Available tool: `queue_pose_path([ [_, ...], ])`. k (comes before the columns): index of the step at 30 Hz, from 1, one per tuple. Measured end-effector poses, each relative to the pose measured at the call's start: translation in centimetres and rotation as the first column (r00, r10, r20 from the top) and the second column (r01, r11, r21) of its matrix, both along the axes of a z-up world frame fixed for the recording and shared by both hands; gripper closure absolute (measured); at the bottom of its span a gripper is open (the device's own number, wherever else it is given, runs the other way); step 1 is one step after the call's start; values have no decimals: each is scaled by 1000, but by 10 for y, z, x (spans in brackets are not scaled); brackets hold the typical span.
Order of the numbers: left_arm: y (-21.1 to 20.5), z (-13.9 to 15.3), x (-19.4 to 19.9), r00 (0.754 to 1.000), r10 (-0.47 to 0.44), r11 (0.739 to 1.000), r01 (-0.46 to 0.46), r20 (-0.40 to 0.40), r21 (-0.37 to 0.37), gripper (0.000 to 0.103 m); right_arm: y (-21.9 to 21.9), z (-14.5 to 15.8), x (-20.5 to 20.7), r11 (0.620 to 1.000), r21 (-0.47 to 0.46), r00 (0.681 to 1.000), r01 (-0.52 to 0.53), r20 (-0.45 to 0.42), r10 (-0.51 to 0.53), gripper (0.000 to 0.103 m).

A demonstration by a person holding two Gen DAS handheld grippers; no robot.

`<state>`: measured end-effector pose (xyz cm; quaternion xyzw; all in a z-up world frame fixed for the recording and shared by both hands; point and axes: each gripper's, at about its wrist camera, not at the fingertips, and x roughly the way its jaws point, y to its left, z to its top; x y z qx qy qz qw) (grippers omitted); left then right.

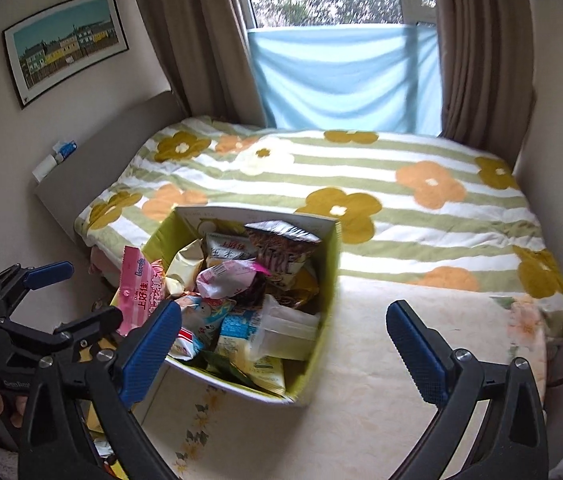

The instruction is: Organize snacks

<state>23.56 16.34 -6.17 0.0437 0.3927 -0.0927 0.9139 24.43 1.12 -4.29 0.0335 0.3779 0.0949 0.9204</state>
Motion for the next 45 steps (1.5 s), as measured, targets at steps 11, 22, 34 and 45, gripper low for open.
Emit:
queue_pose_path([
  [11,-42,51,-121,971,67,995,-50,229,-82,0,-60,53,-120,980,-54,969,191,170,-179,1],
  [22,-65,59,-196,944,80,995,-57,319,-80,0,-83,49,-194,951,-76,929,301,247,-274,1],
  [34,-77,66,-212,938,81,996,-61,338,-68,0,-87,52,-207,950,-79,927,302,257,-273,1],
  [45,-84,67,-209,937,69,997,-54,343,-51,0,-87,53,-206,948,-75,926,309,250,-282,1],
])
